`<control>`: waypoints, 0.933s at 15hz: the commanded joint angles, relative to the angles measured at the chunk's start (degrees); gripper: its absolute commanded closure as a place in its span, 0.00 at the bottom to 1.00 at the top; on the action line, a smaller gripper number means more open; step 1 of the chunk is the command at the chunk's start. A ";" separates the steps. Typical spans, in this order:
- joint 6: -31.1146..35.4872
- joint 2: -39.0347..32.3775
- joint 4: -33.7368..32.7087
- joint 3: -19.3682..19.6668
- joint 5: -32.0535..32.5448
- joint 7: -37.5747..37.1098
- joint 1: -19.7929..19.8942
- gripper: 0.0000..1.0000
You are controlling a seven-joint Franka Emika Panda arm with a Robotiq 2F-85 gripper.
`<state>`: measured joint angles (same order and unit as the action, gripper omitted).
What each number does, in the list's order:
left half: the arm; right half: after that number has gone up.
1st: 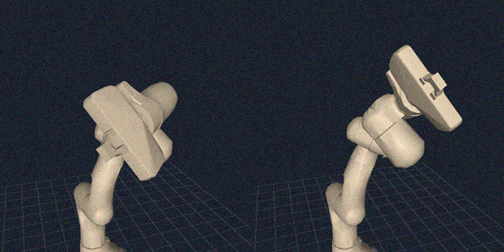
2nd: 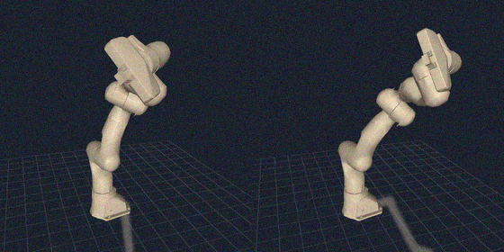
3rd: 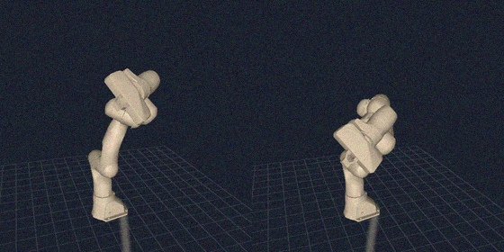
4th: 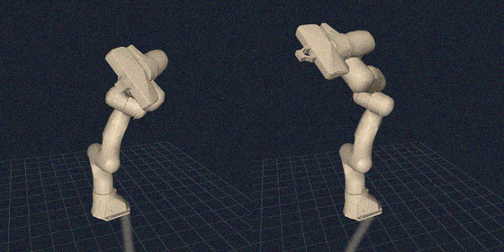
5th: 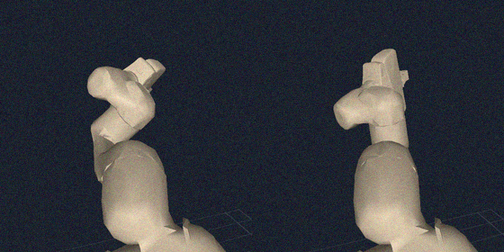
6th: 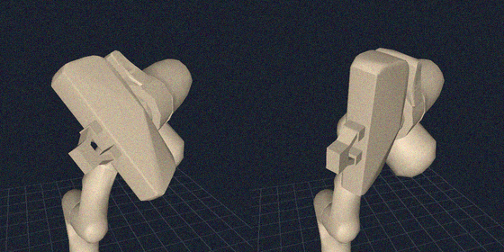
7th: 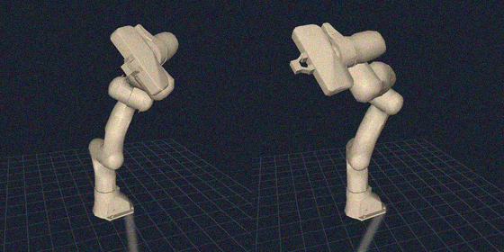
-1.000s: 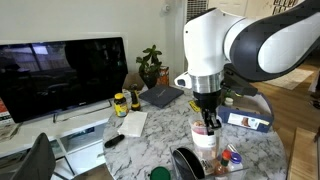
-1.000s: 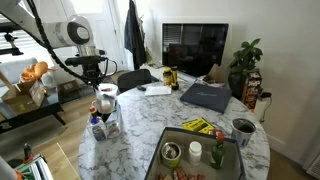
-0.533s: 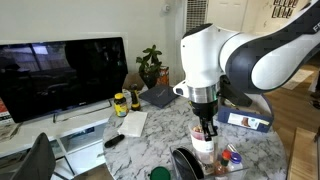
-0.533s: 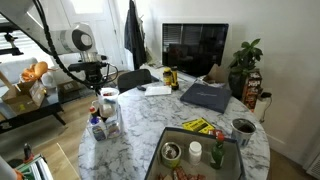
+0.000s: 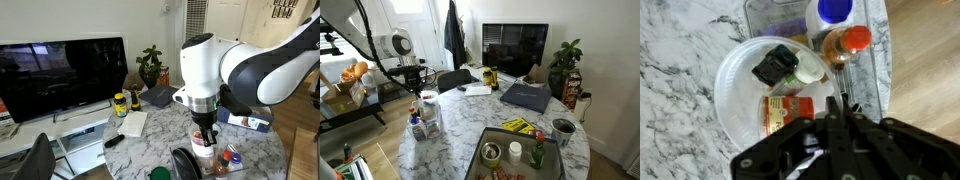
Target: Pick up the clear plastic cup and put it in the clear storage container
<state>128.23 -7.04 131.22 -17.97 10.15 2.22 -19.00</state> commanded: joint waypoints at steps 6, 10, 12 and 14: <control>9.32 -4.33 3.15 0.51 -0.37 -5.70 -0.24 0.99; 10.73 -5.29 3.47 0.15 -2.73 -4.55 0.19 0.63; 12.52 -1.50 3.76 -0.17 -5.44 -2.57 1.27 0.47; 12.95 6.05 4.79 -0.04 -4.16 -1.70 1.31 0.32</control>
<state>140.45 -10.79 133.61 -17.81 6.67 -1.73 -18.25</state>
